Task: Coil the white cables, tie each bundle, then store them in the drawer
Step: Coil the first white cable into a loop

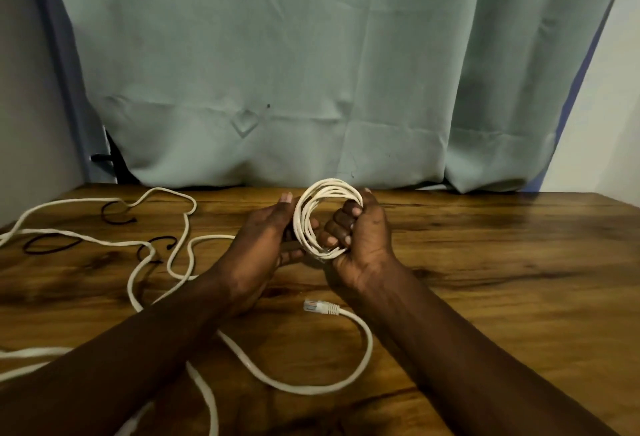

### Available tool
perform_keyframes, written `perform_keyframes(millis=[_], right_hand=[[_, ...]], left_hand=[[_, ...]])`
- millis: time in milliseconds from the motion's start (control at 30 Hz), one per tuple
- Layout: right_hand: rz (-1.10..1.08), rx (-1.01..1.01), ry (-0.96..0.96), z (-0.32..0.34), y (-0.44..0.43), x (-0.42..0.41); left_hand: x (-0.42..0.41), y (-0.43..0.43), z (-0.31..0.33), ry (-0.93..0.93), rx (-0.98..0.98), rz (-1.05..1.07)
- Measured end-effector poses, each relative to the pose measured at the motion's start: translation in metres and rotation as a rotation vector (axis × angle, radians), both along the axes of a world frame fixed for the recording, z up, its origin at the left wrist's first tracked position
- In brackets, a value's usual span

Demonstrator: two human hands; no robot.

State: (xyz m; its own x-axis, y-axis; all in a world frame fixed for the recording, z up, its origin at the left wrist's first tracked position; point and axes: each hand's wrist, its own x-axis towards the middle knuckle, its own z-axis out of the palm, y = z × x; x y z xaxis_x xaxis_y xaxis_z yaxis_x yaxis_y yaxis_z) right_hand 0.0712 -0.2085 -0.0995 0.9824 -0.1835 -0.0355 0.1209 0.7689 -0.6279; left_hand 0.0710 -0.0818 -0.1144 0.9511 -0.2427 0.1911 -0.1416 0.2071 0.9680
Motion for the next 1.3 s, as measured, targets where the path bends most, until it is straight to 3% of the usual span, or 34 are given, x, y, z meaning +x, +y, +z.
perform_keyframes(millis=[100, 300, 467, 667, 867, 1067, 1167, 1300], right_hand=[[-0.027, 0.002, -0.011, -0.003, 0.008, 0.001], [-0.165, -0.159, 0.017, -0.013, 0.025, 0.011], [-0.154, -0.214, 0.021, -0.019, 0.031, 0.011], [0.287, -0.205, -0.073, -0.011, 0.034, -0.003], [0.514, -0.271, 0.004, 0.0, 0.019, -0.008], [0.518, -0.307, 0.013, 0.008, 0.02, -0.011], [0.397, -0.331, 0.067, 0.006, 0.032, -0.01], [0.163, -0.506, 0.062, 0.012, 0.045, -0.007]], left_hand=[[0.002, -0.003, 0.0, 0.066, -0.187, 0.021], [0.007, 0.0, 0.009, 0.109, -0.38, -0.014], [0.012, -0.003, 0.005, -0.021, -0.217, 0.217], [0.016, 0.006, 0.009, -0.107, -0.149, 0.476], [0.018, 0.019, 0.008, -0.261, 0.121, 0.37], [0.023, 0.025, 0.014, -0.497, 0.293, 0.466], [0.026, 0.024, 0.008, -0.552, 0.325, 0.493], [0.028, 0.025, 0.006, -0.395, 0.152, 0.349]])
